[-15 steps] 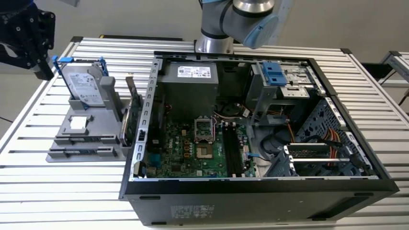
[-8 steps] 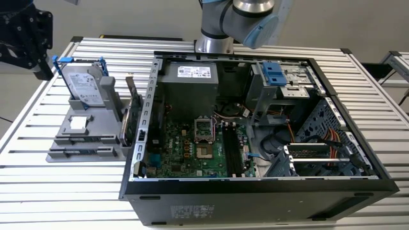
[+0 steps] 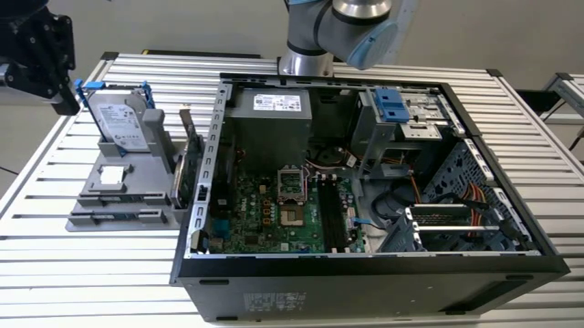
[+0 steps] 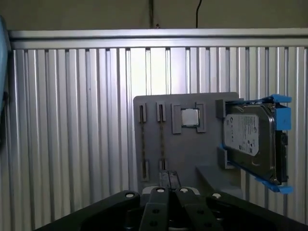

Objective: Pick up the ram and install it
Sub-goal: 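Pick up the ram and move it above insertion slot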

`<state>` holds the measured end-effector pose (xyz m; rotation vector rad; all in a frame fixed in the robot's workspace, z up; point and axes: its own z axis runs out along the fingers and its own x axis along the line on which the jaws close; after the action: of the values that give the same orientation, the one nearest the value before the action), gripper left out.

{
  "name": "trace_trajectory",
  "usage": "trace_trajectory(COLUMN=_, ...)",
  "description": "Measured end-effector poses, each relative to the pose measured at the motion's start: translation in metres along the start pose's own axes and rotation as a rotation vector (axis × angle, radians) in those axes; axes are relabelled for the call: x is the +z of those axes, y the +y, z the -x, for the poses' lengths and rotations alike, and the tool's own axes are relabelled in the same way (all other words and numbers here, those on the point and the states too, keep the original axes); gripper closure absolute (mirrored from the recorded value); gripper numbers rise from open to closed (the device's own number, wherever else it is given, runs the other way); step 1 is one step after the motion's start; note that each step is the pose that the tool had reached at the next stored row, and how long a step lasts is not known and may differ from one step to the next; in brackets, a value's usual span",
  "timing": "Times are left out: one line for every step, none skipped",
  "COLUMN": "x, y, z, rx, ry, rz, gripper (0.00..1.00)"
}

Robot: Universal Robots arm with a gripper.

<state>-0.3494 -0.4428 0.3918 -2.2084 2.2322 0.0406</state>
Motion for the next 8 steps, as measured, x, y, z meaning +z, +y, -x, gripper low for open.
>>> trace_trajectory(x=0.0003, y=0.0, z=0.0, rx=-0.012, ry=0.0, rz=-0.0094, gripper=1.0)
trace_trajectory(x=0.0006, y=0.0, z=0.0, rx=-0.023, ry=0.0001, rz=-0.0175, gripper=1.0)
trace_trajectory(x=0.001, y=0.0, z=0.0, rx=-0.032, ry=0.0001, rz=-0.0241, gripper=1.0)
trace_trajectory(x=0.0013, y=-0.0001, z=0.0, rx=-0.039, ry=0.0002, rz=-0.0278, gripper=1.0)
trace_trajectory(x=0.0018, y=-0.0002, z=0.0, rx=-0.04, ry=0.0001, rz=-0.0283, gripper=1.0)
trace_trajectory(x=0.0021, y=-0.0002, z=-0.0001, rx=-0.04, ry=0.0002, rz=-0.0282, gripper=1.0)
trace_trajectory(x=0.0024, y=0.0, z=-0.0001, rx=-0.04, ry=0.0003, rz=-0.0282, gripper=1.0)
trace_trajectory(x=0.0028, y=0.0001, z=-0.0001, rx=-0.04, ry=0.0003, rz=-0.0282, gripper=1.0)
